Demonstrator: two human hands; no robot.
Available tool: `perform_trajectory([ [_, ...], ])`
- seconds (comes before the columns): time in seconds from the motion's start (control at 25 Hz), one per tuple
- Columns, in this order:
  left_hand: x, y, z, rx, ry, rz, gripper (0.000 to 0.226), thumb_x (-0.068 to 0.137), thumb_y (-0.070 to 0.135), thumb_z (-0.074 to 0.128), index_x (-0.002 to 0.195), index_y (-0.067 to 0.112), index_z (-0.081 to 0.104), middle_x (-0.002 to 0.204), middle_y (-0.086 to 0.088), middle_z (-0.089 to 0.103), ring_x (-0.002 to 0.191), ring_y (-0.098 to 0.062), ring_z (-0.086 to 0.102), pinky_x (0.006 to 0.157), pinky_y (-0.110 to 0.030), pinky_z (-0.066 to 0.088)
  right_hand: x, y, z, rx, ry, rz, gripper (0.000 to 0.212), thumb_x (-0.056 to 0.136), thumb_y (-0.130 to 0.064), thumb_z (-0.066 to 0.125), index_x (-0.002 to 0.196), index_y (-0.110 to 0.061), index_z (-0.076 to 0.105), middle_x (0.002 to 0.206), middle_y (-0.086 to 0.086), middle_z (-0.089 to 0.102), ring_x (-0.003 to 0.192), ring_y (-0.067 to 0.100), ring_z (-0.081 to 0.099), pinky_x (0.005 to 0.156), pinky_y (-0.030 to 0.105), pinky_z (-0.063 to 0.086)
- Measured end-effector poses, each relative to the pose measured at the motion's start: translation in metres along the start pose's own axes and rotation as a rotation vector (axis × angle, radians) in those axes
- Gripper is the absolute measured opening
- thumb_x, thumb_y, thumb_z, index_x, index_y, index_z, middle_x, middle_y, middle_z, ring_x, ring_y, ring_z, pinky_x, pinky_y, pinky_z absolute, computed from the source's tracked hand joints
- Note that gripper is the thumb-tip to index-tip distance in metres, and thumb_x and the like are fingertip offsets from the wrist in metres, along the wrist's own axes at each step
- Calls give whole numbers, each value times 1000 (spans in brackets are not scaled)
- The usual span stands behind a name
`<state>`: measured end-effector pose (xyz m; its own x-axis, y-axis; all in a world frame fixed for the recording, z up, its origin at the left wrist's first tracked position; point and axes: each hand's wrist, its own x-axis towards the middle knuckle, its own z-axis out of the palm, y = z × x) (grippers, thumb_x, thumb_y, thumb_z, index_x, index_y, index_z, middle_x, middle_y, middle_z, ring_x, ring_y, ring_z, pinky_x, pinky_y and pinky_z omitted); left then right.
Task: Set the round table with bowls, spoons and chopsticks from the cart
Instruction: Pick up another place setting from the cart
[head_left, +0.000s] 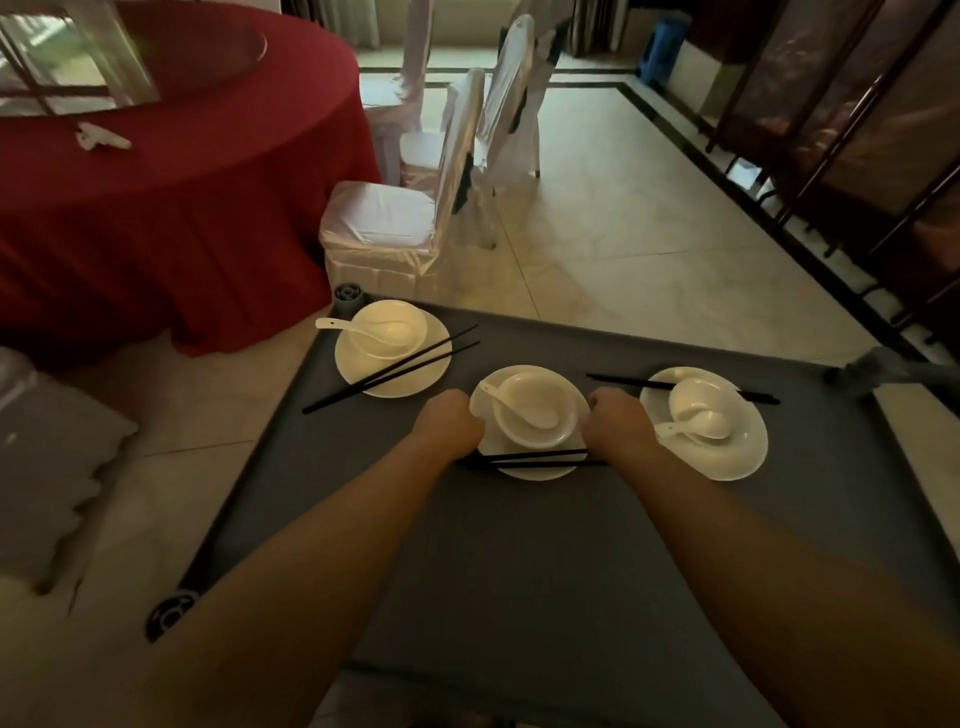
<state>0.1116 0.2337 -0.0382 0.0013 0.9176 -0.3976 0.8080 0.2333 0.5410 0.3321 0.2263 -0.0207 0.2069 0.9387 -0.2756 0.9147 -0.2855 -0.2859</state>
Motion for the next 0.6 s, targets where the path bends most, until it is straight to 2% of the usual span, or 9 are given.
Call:
perform_trajectory([
  [0.12,3,0,4,-82,7,-45,23,88,10,59,109,12,69,106,-11,69,93,-27,66,77,-38,58,7,0,3,-3,-5,-4,21,91,-6,57,107,-5,70,106,16,72,97,33,68,77,39,55],
  [0.24,0,-2,6,-211,-7,-103,36,85,2,58,116,16,69,109,-9,69,97,-30,68,81,-47,62,8,3,4,22,-21,12,22,89,-2,58,107,-3,71,106,17,72,97,35,68,76,39,55],
  [0.6,-31,-28,4,-338,-14,-203,41,86,-5,62,120,17,68,107,-5,69,99,-28,69,77,-48,64,-10,0,8,160,-74,-35,23,87,1,59,100,-8,76,100,13,73,90,28,66,75,39,57],
])
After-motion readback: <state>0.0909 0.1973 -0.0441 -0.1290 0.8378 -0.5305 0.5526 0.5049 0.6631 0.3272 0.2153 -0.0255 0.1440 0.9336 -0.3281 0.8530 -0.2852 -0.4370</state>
